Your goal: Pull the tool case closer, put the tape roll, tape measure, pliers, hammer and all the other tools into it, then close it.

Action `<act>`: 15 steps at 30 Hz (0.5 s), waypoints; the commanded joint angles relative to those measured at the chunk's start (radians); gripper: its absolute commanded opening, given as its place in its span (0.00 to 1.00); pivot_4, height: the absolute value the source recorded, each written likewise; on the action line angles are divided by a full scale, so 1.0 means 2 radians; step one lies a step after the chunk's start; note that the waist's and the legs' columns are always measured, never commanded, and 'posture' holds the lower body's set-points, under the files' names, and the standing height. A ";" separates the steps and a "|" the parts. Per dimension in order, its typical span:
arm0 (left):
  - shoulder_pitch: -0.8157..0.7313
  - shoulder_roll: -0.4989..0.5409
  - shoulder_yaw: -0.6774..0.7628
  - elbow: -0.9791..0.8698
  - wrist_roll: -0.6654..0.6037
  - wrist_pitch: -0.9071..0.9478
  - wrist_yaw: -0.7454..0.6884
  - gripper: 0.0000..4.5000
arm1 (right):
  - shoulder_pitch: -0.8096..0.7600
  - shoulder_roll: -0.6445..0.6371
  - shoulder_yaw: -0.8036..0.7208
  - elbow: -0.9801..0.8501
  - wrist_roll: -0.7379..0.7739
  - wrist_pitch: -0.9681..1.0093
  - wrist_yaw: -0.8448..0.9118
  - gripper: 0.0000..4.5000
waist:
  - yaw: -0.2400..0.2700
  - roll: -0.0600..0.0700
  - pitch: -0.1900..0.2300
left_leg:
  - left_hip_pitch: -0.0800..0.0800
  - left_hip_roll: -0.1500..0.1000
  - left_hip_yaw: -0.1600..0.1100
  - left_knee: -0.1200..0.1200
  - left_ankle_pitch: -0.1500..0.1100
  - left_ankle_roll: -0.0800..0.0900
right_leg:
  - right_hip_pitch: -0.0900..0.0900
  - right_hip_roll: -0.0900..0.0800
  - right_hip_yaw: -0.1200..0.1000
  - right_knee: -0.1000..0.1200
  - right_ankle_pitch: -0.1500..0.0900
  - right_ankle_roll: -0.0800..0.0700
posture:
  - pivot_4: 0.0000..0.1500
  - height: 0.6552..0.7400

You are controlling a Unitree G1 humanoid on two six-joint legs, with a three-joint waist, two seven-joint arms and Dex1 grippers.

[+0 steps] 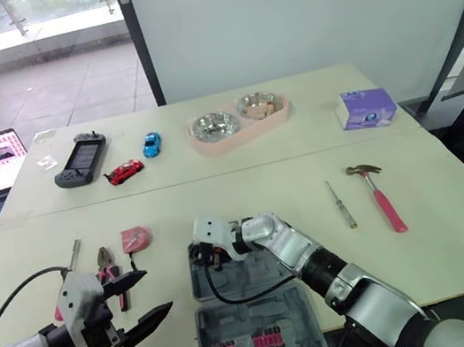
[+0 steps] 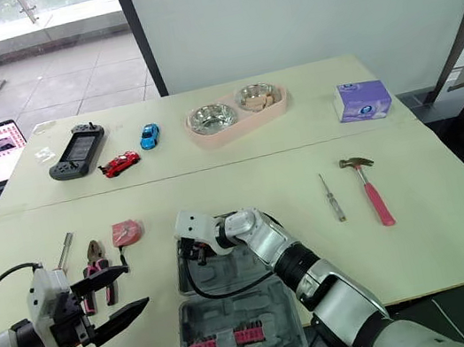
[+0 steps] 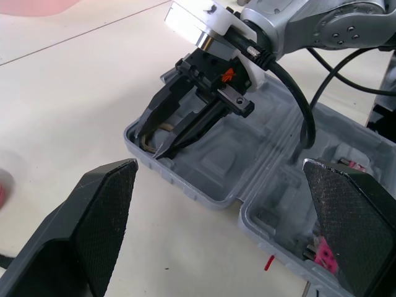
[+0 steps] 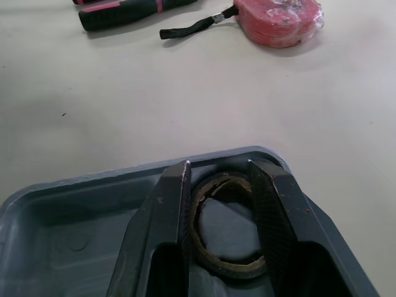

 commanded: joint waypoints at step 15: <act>-0.006 0.000 0.044 -0.002 -0.034 0.016 0.005 1.00 | 0.042 -0.037 -0.095 -0.253 0.145 0.060 0.056 0.34 | 0.001 0.000 0.000 | -0.001 0.000 0.000 0.000 0.000 0.000 | 0.000 0.000 0.000 0.000 0.000 0.000 | 1.00 0.95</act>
